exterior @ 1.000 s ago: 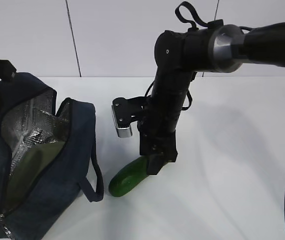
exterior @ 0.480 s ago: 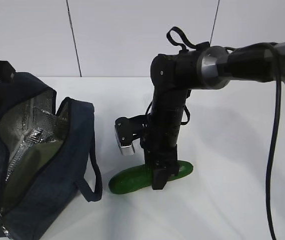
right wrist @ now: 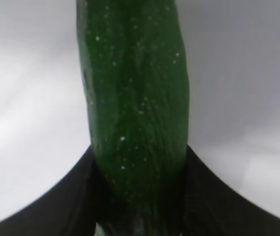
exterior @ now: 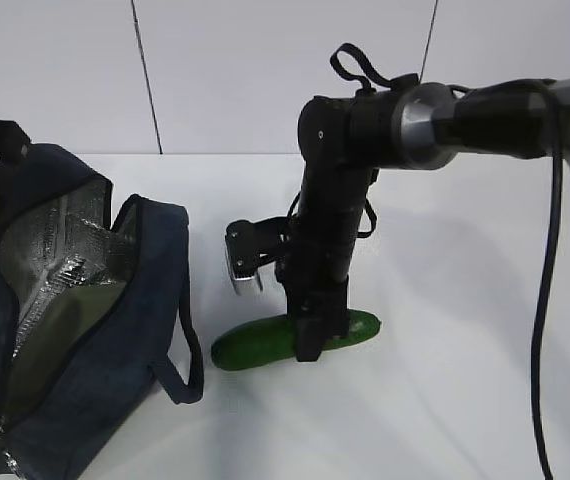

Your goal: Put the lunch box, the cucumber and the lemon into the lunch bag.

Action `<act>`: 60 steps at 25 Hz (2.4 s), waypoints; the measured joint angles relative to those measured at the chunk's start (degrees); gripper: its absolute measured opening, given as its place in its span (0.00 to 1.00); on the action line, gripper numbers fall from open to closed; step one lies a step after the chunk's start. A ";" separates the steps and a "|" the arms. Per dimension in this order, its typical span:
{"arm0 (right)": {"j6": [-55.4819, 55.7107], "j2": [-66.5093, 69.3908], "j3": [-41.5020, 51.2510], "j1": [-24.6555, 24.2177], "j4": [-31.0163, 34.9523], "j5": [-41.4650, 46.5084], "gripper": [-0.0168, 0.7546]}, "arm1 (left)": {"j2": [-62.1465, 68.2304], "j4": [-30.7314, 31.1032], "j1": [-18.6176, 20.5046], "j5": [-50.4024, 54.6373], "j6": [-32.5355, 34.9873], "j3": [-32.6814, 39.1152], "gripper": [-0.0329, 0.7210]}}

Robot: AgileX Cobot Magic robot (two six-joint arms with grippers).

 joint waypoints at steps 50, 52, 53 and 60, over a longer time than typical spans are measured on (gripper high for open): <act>66.75 -16.60 -4.74 2.96 25.60 1.43 0.41 | 0.21 -11.88 1.31 -15.84 0.00 0.48 0.03; 67.18 -16.60 -4.74 3.51 24.59 1.43 0.41 | 0.21 -11.97 2.48 -15.84 0.00 0.48 0.03; 67.24 -16.60 -4.74 3.74 24.33 1.43 0.41 | 0.21 -11.97 2.82 -15.84 0.00 0.48 0.03; 67.52 -16.60 -4.74 3.74 23.81 1.43 0.41 | 0.21 -13.41 3.92 -15.97 0.10 0.48 0.03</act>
